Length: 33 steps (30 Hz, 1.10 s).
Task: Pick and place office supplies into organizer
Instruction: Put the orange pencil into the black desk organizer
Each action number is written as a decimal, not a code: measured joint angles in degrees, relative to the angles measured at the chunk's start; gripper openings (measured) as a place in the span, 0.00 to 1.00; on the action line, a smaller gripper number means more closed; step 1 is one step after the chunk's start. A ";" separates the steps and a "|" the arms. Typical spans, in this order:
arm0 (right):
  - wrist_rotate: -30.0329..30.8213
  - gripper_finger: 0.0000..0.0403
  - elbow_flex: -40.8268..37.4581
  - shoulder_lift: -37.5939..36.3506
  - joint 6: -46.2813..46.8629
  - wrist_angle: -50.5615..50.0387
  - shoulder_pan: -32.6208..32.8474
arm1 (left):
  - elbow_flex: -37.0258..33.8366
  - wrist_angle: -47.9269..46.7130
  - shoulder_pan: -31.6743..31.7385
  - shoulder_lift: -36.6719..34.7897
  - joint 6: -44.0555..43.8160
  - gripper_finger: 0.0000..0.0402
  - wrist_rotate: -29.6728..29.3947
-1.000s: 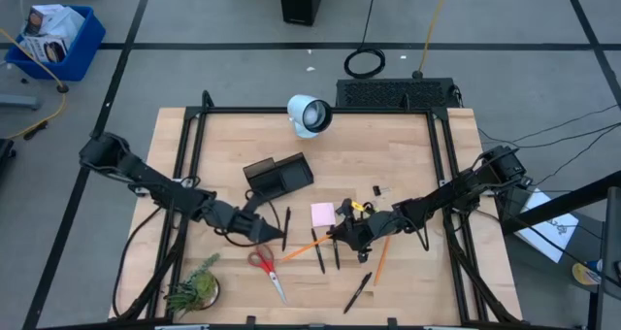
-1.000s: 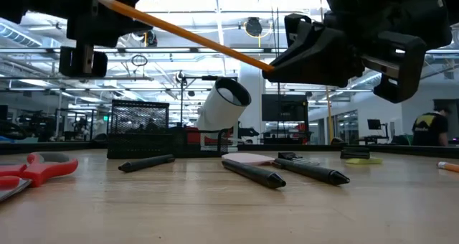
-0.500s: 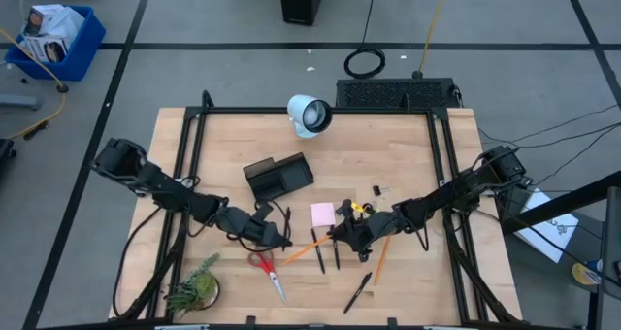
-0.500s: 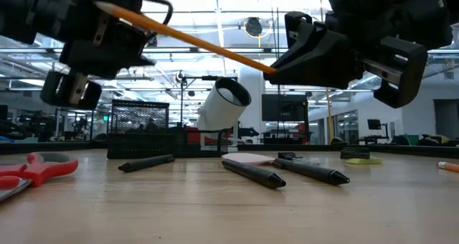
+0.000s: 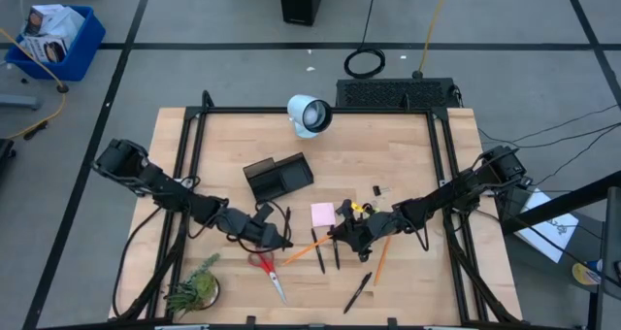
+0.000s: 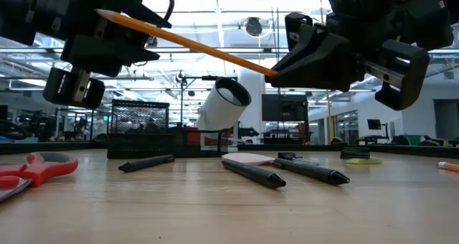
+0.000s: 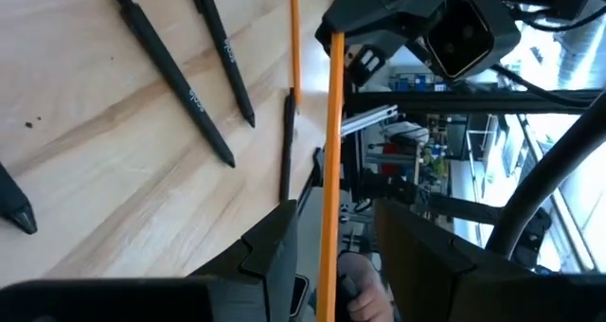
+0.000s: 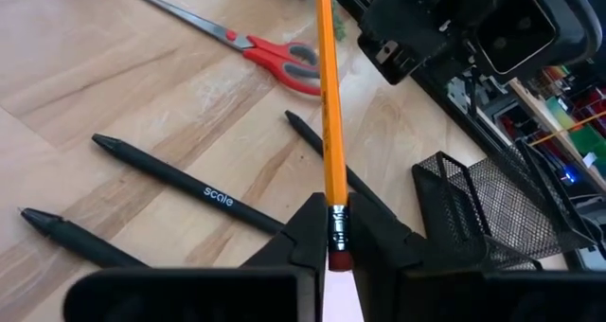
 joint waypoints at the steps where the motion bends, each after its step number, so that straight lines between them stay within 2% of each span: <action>1: -0.02 0.07 0.00 0.00 -0.11 0.00 -0.02 | 0.00 -0.15 0.00 0.00 -0.15 0.36 0.01; 10: 1.60 0.07 -0.02 0.00 -2.56 0.32 -0.13 | 2.51 -0.64 -0.64 1.13 -0.09 0.36 -0.49; 22: 1.64 0.07 -0.02 0.02 -2.47 0.89 -0.11 | 11.18 -1.23 -1.03 12.29 1.40 0.36 7.20; 33: 1.23 0.07 -0.04 0.02 -2.37 -0.47 0.79 | 11.31 -1.01 -0.96 12.37 1.75 0.36 8.52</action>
